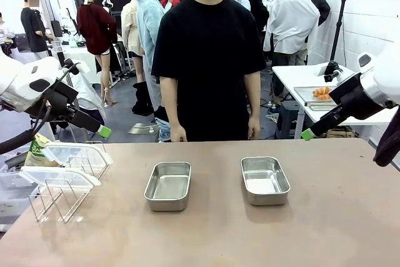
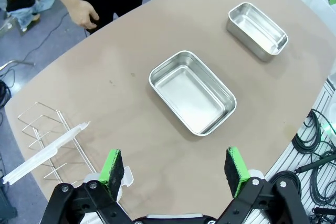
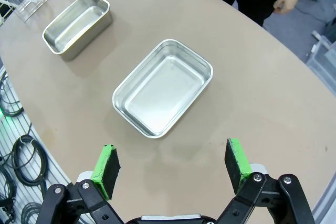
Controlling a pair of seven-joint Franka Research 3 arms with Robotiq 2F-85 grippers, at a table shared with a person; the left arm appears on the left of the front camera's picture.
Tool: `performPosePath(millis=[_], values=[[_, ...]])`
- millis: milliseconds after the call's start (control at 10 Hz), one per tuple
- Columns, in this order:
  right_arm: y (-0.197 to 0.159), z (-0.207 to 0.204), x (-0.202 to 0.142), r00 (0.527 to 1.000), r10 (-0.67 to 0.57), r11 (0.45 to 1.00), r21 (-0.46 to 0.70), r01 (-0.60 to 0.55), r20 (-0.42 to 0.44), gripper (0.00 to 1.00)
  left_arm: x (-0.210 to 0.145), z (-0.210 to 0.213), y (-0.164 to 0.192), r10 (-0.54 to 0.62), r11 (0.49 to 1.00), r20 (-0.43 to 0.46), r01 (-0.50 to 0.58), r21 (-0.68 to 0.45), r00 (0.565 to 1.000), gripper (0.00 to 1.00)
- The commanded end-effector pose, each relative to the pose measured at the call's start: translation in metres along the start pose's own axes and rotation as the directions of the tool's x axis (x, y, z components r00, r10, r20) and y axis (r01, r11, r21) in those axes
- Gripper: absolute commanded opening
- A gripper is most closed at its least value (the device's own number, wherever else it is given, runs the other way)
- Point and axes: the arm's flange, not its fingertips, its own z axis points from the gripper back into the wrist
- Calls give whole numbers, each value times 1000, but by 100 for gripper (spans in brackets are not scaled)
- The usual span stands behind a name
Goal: Place the bread in airtight containers.
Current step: Lift both Airtight Container.
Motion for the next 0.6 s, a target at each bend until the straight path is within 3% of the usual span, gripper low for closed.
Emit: performPosePath(millis=[0,500], values=[[0,-1,0,1000,-2,1000,11,2,8,100,-1,-1,1,3,1000,1,-3,-7,1000,100],[0,-1,0,1000,-2,1000,11,2,8,100,-1,-1,1,3,1000,1,-3,-7,1000,100]])
